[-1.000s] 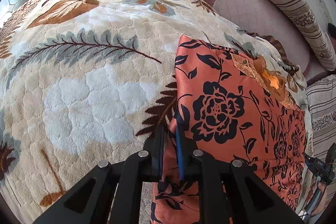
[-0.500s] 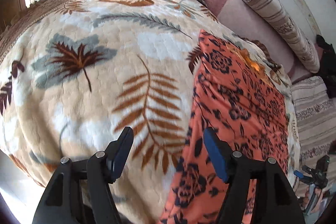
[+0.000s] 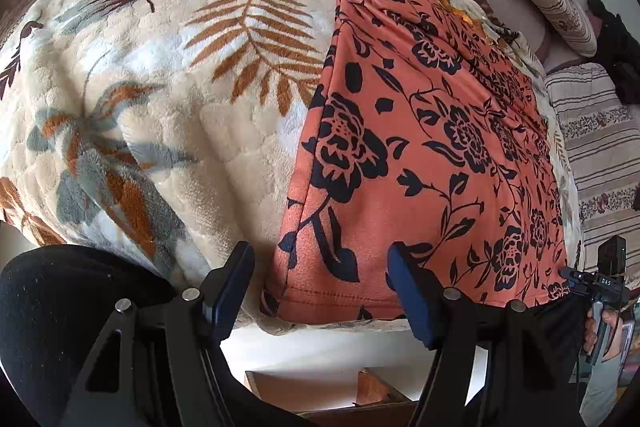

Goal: Fold small clothes
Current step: 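Lift the hem with both tools and fold it toward the collar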

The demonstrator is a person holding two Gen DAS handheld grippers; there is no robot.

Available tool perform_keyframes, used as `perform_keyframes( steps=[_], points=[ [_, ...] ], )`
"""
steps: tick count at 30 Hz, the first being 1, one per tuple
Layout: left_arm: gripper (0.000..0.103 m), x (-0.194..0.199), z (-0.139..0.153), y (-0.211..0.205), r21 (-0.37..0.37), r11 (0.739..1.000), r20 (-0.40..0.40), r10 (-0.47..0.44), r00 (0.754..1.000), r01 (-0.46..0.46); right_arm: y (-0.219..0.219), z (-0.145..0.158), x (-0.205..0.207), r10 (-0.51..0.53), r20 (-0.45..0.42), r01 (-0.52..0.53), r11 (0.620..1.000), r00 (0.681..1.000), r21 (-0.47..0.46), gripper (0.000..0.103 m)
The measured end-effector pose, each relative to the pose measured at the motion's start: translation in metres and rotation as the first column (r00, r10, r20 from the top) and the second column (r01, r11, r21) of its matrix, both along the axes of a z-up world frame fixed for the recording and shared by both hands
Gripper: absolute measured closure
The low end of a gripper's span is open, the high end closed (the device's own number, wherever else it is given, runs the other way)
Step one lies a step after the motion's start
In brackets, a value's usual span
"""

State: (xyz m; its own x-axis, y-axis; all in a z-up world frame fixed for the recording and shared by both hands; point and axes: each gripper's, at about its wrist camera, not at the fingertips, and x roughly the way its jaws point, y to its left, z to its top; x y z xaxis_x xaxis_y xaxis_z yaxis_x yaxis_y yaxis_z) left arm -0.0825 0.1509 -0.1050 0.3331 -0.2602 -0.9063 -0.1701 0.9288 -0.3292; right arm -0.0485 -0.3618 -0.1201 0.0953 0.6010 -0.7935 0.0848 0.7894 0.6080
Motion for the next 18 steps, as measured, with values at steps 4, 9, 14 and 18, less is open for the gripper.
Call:
perform_keyframes(
  steps=[4, 9, 14, 18],
  points=[
    [0.038, 0.000, -0.006, 0.000, 0.023, 1.000, -0.021, 0.010, 1.000, -0.009, 0.002, 0.001, -0.001, -0.001, 0.010, 0.001, 1.000, 1.000, -0.016, 0.049],
    [0.091, 0.001, -0.010, -0.006, 0.053, 0.998, -0.045, -0.015, 0.999, 0.018, 0.000, 0.002, -0.002, -0.010, 0.025, 0.010, 1.000, 1.000, -0.013, 0.054],
    [0.095, -0.002, 0.005, -0.014, 0.071, 0.997, 0.015, -0.030, 0.999, 0.029, -0.001, 0.005, -0.003, -0.014, 0.041, 0.015, 1.000, 0.999, -0.014, 0.078],
    [0.095, -0.003, 0.022, -0.008, 0.041, 0.999, 0.059, -0.015, 0.998, 0.013, -0.006, 0.014, -0.006, -0.054, 0.062, 0.054, 0.999, 0.997, 0.009, 0.093]
  ],
)
